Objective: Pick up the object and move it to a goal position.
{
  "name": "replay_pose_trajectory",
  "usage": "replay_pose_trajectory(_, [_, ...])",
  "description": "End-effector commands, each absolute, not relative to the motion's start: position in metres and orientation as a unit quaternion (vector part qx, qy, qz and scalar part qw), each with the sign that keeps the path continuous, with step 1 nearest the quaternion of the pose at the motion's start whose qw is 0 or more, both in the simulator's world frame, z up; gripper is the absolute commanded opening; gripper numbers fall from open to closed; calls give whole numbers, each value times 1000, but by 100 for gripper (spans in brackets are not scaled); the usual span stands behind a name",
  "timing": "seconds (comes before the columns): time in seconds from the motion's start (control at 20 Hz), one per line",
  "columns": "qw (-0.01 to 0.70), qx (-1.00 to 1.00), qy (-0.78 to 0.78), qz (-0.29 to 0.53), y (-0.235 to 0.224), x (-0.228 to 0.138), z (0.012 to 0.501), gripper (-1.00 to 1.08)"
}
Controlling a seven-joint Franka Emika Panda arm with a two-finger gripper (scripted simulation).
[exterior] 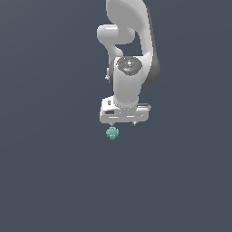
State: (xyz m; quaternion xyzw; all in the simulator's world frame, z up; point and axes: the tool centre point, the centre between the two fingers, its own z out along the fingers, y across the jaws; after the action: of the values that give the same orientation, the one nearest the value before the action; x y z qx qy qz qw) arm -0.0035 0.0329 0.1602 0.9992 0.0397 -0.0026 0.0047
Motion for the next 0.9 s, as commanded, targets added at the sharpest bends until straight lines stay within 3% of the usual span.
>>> replay_pose_trajectory(0.0, [5, 999, 42, -3, 32, -4, 160, 100])
replay_pose_trajectory(0.85, [5, 987, 163, -3, 13, -13, 135, 100])
